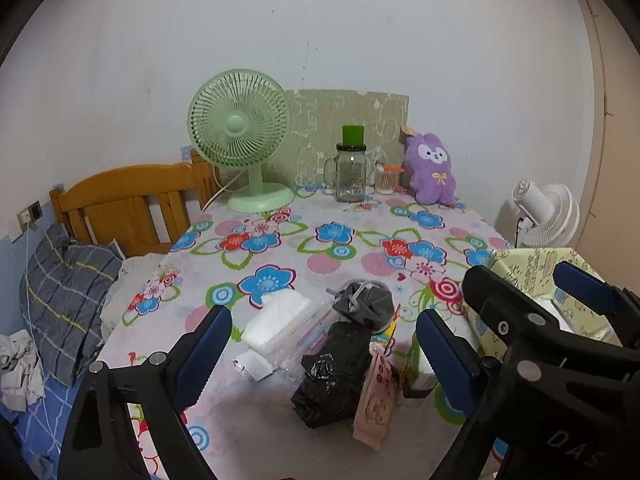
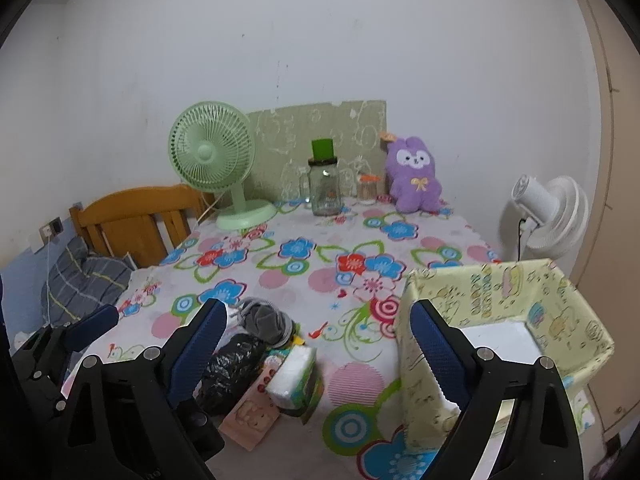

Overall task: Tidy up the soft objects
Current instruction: 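Grasp the black plastic bag with the left gripper while the right gripper grasps the white tissue pack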

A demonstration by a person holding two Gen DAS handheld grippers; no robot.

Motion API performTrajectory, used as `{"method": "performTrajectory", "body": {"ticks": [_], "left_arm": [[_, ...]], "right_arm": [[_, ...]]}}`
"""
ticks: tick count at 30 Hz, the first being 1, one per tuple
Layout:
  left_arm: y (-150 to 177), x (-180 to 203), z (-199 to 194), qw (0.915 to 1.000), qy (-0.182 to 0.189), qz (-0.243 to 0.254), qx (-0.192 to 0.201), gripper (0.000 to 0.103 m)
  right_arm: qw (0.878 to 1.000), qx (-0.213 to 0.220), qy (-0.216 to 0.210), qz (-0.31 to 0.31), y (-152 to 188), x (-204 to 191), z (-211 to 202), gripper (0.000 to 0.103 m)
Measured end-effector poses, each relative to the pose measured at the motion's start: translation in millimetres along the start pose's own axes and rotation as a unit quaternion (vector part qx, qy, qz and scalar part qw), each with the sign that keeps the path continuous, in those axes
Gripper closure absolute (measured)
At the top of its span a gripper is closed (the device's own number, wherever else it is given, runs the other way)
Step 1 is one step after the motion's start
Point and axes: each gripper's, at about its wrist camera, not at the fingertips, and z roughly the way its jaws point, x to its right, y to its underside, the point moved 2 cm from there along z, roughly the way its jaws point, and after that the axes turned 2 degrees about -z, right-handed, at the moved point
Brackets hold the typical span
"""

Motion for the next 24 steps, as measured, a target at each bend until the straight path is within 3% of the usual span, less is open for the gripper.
{"method": "performTrajectory", "body": {"ticks": [17,24], "left_arm": [[25,-8,39,0.9982,0.009,-0.005,-0.060,0.011],[31,-9,54,0.9966,0.015,-0.007,-0.080,0.019]], "right_arm": [[0.997,-0.071,-0.006,-0.006,26,-19,45,0.022],[0.995,-0.100,-0.005,-0.004,35,-22,63,0.028]]}}
